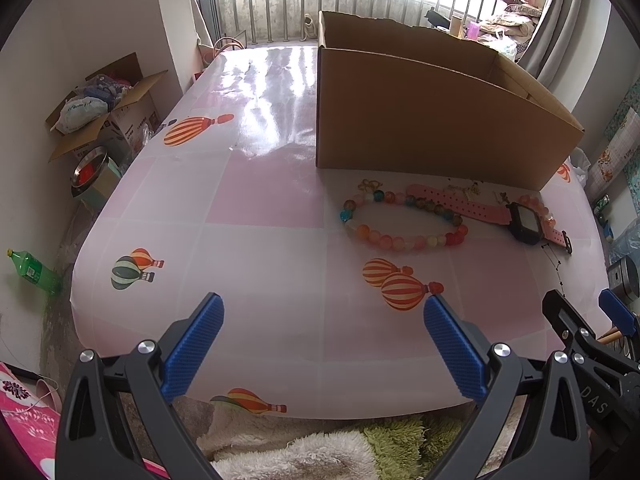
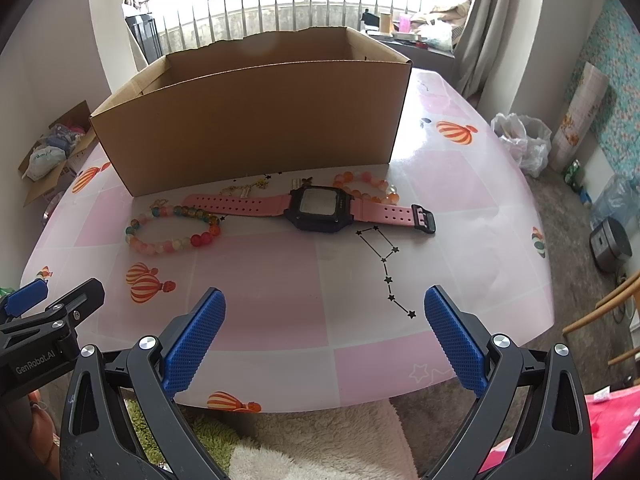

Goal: Organize jewelry
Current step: 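Move both tools to the multicolour beaded bracelet and close on it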

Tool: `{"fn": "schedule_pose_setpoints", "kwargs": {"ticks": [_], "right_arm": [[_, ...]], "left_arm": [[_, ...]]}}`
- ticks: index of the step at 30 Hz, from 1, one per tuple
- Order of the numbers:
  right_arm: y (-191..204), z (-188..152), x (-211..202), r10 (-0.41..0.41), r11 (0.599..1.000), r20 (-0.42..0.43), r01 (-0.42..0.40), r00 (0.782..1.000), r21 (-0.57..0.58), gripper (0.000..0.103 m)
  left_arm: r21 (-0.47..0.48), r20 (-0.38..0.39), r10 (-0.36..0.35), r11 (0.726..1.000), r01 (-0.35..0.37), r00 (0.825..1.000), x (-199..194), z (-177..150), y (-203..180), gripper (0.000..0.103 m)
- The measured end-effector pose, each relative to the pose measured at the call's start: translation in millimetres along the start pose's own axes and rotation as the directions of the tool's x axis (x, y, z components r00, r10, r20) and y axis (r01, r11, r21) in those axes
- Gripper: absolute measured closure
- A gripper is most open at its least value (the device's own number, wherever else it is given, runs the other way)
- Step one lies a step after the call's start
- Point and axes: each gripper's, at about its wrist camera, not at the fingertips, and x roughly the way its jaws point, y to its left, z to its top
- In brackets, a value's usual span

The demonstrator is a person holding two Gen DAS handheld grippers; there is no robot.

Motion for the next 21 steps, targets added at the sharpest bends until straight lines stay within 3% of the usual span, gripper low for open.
{"fn": "schedule_pose_setpoints", "kwargs": {"ticks": [13,21], "right_arm": [[4,0,29,-0.011,1.0,-0.048,0.01,0.999,-0.025,0.008],[14,-4,48,0.033,0.996,-0.077,-0.039,0.996,-0.075,0.008]], "left_arm": [[0.028,-0.092,0.019,0.999,-0.016,0.996,41,4,10,0.004],[0.064,-0.082,0.026,0.998,-0.021,0.996,52,4,11,0.004]]}}
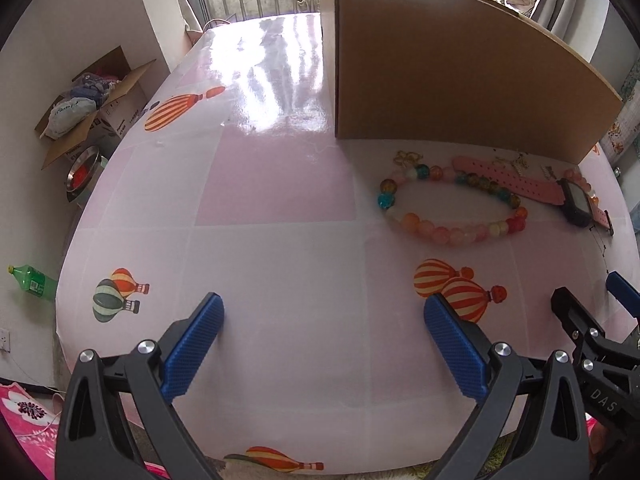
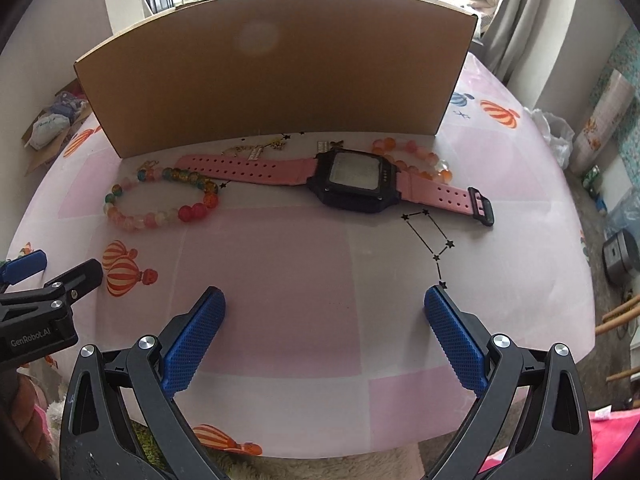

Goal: Organize jewelry
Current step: 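Move both tools to the multicolour beaded bracelet and close on it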

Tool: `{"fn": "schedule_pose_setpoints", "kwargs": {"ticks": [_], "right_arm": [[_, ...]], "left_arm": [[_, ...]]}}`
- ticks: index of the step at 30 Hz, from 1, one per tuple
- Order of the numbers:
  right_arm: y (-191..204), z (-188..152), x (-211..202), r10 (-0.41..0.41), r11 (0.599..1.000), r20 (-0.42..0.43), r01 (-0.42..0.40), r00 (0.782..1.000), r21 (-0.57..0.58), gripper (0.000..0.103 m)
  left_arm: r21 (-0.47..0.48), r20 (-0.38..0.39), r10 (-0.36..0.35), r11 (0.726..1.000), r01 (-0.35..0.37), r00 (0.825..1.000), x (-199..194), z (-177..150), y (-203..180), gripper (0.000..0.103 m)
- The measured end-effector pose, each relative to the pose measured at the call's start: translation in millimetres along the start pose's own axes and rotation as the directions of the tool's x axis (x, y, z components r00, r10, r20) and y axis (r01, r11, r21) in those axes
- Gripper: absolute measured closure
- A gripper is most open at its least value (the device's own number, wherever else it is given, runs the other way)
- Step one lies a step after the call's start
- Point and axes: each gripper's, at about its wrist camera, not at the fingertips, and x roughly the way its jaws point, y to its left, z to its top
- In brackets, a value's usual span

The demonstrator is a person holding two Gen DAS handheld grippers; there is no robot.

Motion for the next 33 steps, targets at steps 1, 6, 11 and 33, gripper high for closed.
{"fn": "schedule_pose_setpoints", "kwargs": {"ticks": [1,6,11,33], "right_arm": [[0,-1,0,0.003,1.0,0.005,-0.003,1.0,-0.006,0.008],[-4,-6,-2,0.037,0.999,0.042,-0.036,0.998,-0.018,0.008],[-5,0,-10,0.111,0.994,0.057,-0.111,0.992,-0.005,0.008],[36,60,10,0.37,0.929,0.014,-0.37,0.929,0.006,0.082]], "left_arm": [[0.001,0.002,-0.006,1.0,0.006,1.0,0,0,0,0.004],[0.033,0.04,-0.021,0.999,0.02,0.999,-2,-2,-1,0.004],[0.079,0.04,-0.037,0.996,0.034,0.999,-1,4,-2,0.004],[0.197,0.098,-0.24,0.956,0.218,0.966,12,53,-14,0.062]]}}
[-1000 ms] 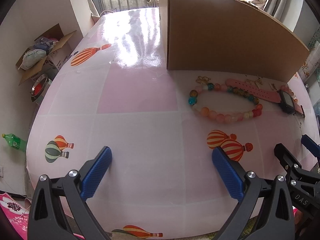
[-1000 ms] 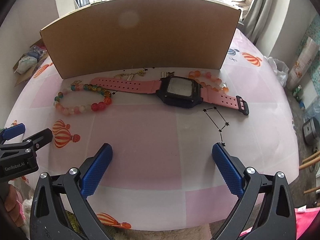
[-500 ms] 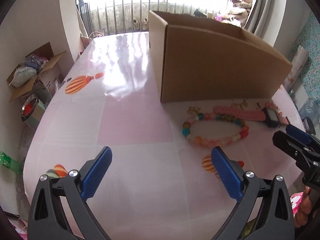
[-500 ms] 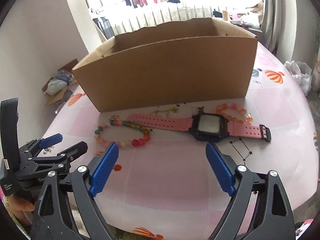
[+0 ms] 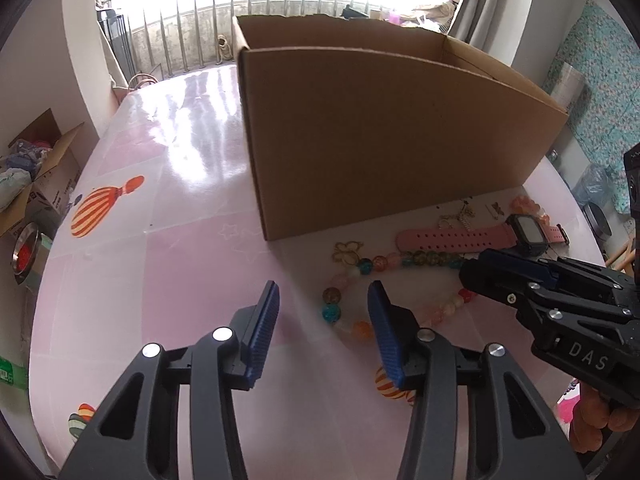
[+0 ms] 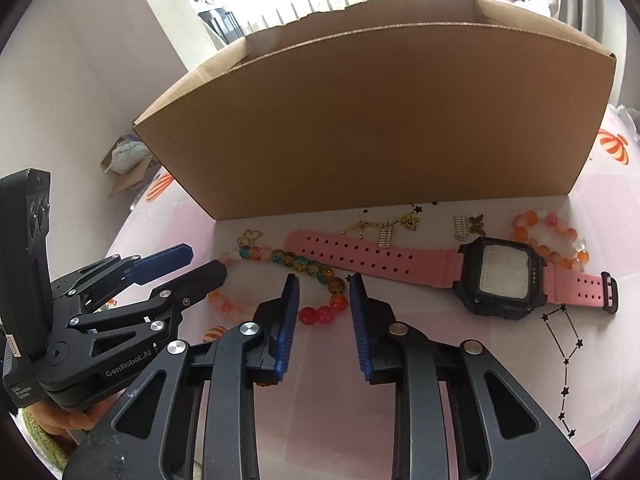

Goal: Organize jewelry
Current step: 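Move both tools to the multicolour beaded bracelet and close on it, then lift the beaded bracelet with both tools and carry it into the cardboard box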

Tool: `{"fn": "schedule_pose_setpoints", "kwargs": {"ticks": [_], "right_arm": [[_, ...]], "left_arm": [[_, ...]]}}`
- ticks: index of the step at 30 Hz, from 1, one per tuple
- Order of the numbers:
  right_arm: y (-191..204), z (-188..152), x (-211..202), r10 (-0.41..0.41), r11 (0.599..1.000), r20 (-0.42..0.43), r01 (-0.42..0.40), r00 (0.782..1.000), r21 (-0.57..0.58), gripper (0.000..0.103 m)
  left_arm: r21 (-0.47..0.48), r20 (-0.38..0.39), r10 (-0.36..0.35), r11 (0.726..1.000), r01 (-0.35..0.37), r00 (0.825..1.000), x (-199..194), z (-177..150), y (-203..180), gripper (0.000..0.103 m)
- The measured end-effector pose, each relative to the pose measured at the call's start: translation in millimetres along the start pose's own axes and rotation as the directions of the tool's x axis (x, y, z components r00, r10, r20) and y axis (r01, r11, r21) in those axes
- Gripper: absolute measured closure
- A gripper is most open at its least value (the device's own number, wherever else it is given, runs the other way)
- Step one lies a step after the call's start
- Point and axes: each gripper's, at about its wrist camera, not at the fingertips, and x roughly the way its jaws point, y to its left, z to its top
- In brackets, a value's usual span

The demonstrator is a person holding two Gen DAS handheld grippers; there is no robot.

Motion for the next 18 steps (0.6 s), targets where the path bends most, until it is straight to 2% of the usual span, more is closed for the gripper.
{"fn": "schedule_pose_setpoints", "kwargs": {"ticks": [7,9,11,14,18], "right_arm": [[8,4,5,-0.018,1.0,-0.011,0.018,1.0,-0.017,0.086],[11,2,3,-0.016,1.0,-0.023,0.016,1.0,-0.026,0.095],[15,2,5,0.007,1.0,-0.037,-0.008,0.999,-0.025,0.095],[27,-2,10,0.016,0.999,-0.051,-0.017,0.999,-0.028,0.095],[34,-4,11,0.0,0.999,-0.052,-0.003,0.999,-0.043,0.095]], "left_arm": [[0.02,-0.006,0.006,1.0,-0.006,1.0,8,3,-7,0.075],[0.026,-0.013,-0.01,1.0,0.01,1.0,8,2,-11,0.083],[0.027,-0.026,-0.037,0.999,0.037,0.999,6,-1,-13,0.086],[0.024,-0.042,-0.061,0.998,0.063,0.997,2,-7,-17,0.087],[0.021,-0.046,-0.048,0.999,0.049,0.998,-3,-12,-17,0.087]]}}
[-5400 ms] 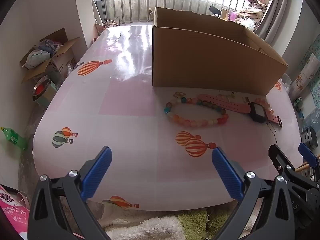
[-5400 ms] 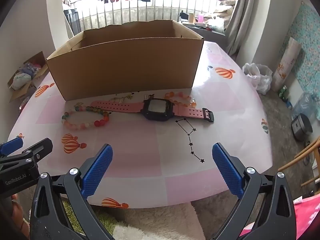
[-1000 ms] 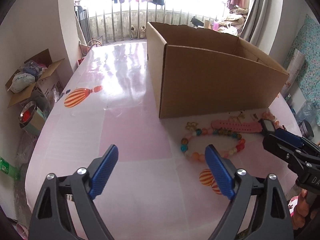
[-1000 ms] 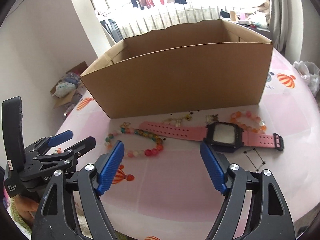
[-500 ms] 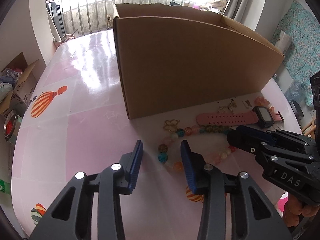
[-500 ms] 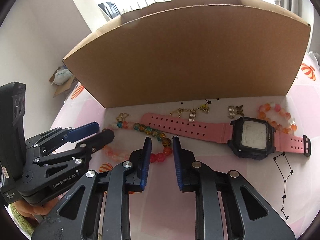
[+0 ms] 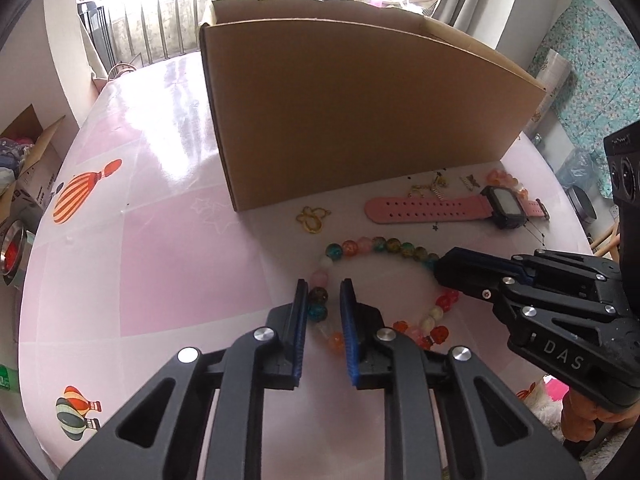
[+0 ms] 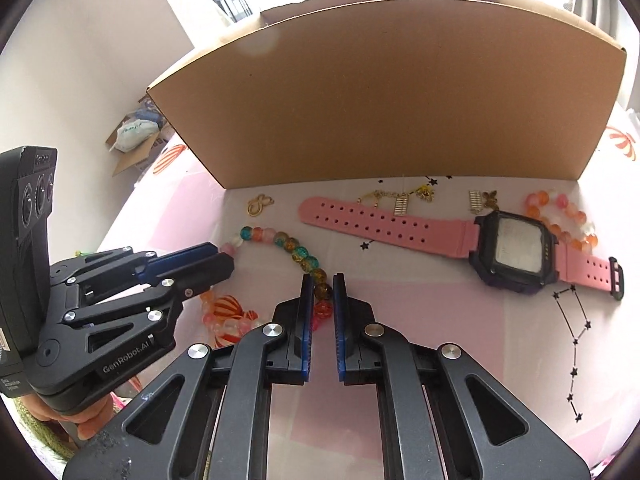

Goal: Organize jewelry
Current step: 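Lift the beaded bracelet with both tools and carry it into the cardboard box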

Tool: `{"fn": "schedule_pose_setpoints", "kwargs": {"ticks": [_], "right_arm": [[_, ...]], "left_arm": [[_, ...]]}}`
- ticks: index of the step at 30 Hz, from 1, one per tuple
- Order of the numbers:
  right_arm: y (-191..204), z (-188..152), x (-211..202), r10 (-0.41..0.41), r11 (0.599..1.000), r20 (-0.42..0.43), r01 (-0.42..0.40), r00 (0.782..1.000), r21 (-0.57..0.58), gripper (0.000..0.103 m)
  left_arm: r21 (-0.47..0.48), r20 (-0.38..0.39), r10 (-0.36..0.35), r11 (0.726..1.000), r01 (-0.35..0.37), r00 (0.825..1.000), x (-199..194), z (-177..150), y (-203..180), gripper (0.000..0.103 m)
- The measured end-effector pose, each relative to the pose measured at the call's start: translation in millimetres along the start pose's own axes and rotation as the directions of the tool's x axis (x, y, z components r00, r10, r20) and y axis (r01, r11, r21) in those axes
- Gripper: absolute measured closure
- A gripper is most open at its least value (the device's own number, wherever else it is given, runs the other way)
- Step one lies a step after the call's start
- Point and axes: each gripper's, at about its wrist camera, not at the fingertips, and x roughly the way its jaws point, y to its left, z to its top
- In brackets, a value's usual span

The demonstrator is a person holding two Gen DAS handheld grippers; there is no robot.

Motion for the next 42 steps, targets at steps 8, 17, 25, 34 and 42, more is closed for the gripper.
{"fn": "schedule_pose_setpoints", "kwargs": {"ticks": [8,17,25,34,42], "right_arm": [[11,4,7,-0.021,0.998,0.03,0.022,0.999,-0.056,0.091],[19,-3,1,-0.024,0.998,0.089,0.028,0.996,-0.047,0.096],[40,0,-58,-0.006,0.997,0.218,0.022,0.976,-0.071,0.096],[35,80,-123,0.065,0.984,0.405,0.008,0.912,-0.177,0.096],[0,187,-71,0.089,0.985,0.188,-0.059,0.978,-0.16,0.096]], "left_arm": [[0.056,0.026,0.066,0.996,-0.068,0.997,5,3,-11,0.086],[0.057,0.076,0.088,0.994,-0.093,0.993,-8,0,-16,0.094],[0.033,0.224,0.02,0.999,-0.028,0.974,-81,12,-23,0.094],[0.094,0.42,-0.032,0.996,-0.008,0.907,-149,97,-29,0.094],[0.014,0.246,-0.027,1.0,0.024,0.969,-72,203,2,0.094]]}}
